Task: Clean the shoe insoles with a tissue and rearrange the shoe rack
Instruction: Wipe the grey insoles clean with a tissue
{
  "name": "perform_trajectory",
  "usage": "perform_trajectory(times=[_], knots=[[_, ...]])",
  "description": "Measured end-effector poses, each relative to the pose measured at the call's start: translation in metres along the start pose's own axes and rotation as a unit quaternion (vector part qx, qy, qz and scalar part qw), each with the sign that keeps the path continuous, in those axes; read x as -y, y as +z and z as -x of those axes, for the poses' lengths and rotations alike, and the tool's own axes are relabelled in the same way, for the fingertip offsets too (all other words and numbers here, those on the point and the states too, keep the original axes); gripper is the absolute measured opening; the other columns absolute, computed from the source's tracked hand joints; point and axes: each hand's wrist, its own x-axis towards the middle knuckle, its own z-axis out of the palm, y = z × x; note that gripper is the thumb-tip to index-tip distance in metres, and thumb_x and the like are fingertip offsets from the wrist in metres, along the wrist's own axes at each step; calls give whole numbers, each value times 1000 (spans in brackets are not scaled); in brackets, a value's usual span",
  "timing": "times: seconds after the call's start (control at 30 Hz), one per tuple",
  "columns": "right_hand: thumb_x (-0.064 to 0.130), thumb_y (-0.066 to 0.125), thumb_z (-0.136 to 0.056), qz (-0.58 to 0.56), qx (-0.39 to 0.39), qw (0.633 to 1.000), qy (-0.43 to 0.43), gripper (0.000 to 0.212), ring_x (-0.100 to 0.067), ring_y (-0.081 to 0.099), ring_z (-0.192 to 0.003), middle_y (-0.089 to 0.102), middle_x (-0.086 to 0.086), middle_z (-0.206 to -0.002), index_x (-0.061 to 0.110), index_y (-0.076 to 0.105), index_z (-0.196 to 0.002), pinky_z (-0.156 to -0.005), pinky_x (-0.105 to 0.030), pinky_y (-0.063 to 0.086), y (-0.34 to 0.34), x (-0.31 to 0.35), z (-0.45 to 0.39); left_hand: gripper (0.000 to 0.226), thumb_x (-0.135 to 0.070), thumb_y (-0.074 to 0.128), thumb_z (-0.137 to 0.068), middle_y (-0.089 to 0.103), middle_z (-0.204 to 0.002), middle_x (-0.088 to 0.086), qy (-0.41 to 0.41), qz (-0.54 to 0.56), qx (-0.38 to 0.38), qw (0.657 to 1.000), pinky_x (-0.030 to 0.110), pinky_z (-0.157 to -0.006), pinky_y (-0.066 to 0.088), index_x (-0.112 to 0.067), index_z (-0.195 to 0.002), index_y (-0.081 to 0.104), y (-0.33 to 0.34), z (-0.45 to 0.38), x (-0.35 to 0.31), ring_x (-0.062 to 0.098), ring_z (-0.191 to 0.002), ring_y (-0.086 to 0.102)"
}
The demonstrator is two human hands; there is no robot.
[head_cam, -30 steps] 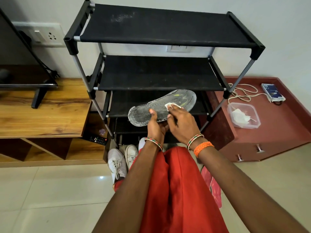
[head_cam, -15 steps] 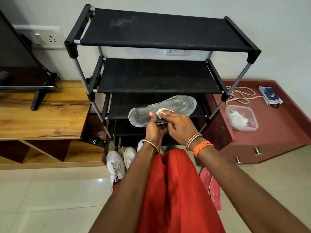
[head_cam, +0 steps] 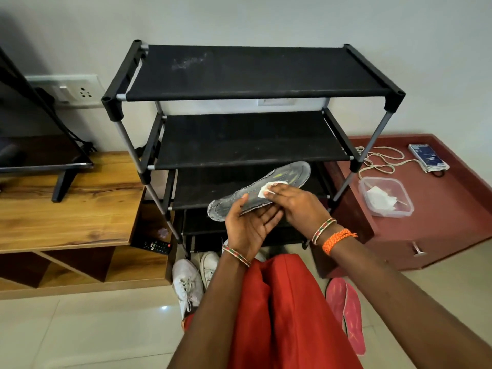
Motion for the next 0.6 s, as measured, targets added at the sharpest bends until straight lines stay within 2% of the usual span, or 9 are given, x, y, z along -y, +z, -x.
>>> perform_trajectory(times=[0.1,0.23,0.33,0.43,0.53,0.6], knots=[[-18,58,-61,5,-22,1000,-10,56,-28,64,-105,67,-10,-112,6,67,-110,-82,-41,56,-11,-7,2,78,-53,48,-76,47,-136,25,-9,83,67,994,47,-100,44,-2,-134,43,-2,5,-6,40,-120,51],[-5,33,-68,12,-56,998,-39,53,-28,64,-104,68,-11,-110,3,69,-107,-92,-38,51,-25,-8,0,94,-68,37,-78,35,-143,29,-22,163,151,975,56,-99,42,0,-143,30,-9,3,-9,50,-126,40],[-6,31,-68,3,-76,995,-58,53,-28,64,-103,68,-12,-108,1,70,-103,-98,-33,44,-34,-7,0,104,-79,31,-76,25,-149,28,-38,181,210,960,62,-101,35,-3,-147,19,-15,0,-10,52,-132,29],[-5,30,-65,-36,-98,994,-31,55,-28,61,-106,68,-14,-109,1,70,-102,-103,-28,40,-39,-12,1,115,-85,33,-68,22,-149,28,-50,191,237,951,66,-103,29,-2,-146,20,-19,-1,-13,51,-134,26],[-3,31,-66,-64,-107,992,-21,51,-26,60,-106,69,-14,-105,1,71,-97,-105,-22,37,-42,-12,5,111,-80,39,-71,29,-144,33,-108,211,216,947,64,-96,39,6,-141,31,-19,0,-14,53,-128,35],[-6,34,-67,-75,-98,992,-39,47,-25,60,-105,69,-14,-102,0,72,-93,-102,-26,41,-41,-12,10,93,-64,46,-82,33,-140,36,-151,216,201,943,60,-91,45,9,-138,34,-19,2,-16,55,-124,40]])
